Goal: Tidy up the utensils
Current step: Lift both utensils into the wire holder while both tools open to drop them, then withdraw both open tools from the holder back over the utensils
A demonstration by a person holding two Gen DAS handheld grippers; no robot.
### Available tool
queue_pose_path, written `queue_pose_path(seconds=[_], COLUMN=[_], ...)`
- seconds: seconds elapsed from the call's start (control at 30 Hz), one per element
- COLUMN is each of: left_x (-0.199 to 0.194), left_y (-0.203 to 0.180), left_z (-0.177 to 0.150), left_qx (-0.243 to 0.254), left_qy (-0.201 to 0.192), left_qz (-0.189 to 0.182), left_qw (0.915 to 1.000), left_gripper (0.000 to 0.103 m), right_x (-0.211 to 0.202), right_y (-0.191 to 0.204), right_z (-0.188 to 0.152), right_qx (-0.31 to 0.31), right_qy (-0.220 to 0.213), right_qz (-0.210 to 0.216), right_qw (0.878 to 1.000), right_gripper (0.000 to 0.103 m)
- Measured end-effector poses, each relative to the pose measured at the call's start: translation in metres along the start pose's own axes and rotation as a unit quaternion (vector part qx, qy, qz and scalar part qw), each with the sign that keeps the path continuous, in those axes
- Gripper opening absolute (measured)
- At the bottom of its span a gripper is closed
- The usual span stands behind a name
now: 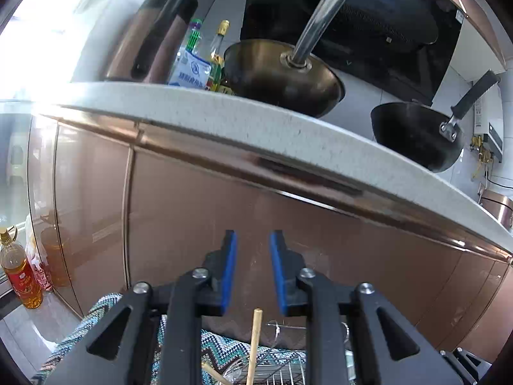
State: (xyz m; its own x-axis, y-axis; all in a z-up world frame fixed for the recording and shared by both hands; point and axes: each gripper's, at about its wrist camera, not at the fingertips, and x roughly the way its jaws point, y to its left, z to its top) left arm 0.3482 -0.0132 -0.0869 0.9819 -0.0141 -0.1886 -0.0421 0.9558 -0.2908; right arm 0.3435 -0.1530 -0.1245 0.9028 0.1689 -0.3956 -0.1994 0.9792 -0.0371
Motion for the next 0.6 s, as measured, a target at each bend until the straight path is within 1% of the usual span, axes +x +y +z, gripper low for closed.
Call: queue_pose_path(seconds=[0.17,0.3,0.4,0.6], left_x=[-0.026,-0.055,-0.080,-0.132], left_y=[0.000,0.000,-0.001,-0.001], left_z=[0.021,0.041,0.056,0.080], left_qx=[0.009,0.021,0.038,0.066], left_qy=[-0.009,-0.017,-0.013,-0.012], left_qz=[-0.001,0.002,0.011,0.014], left_qw=[0.9999,0.9996,0.9991,0.9977], left_gripper=[0.026,0.027,0.027,0.028], right_x=[-0.020,-0.050,-0.075,-0.140], right_y=[-0.003,-0.007,-0.008,-0.005], right_z=[0.008,0.016,0.024,0.039], right_qx=[0.009,0.013,0.015,0.014], right_qy=[-0.007,-0.021,-0.031,-0.060], right_qz=[-0.006,-0.010,-0.013,-0.015], right_qw=[1.000,1.000,0.999,0.998], right_gripper=[0.033,0.033,0.033,0.033])
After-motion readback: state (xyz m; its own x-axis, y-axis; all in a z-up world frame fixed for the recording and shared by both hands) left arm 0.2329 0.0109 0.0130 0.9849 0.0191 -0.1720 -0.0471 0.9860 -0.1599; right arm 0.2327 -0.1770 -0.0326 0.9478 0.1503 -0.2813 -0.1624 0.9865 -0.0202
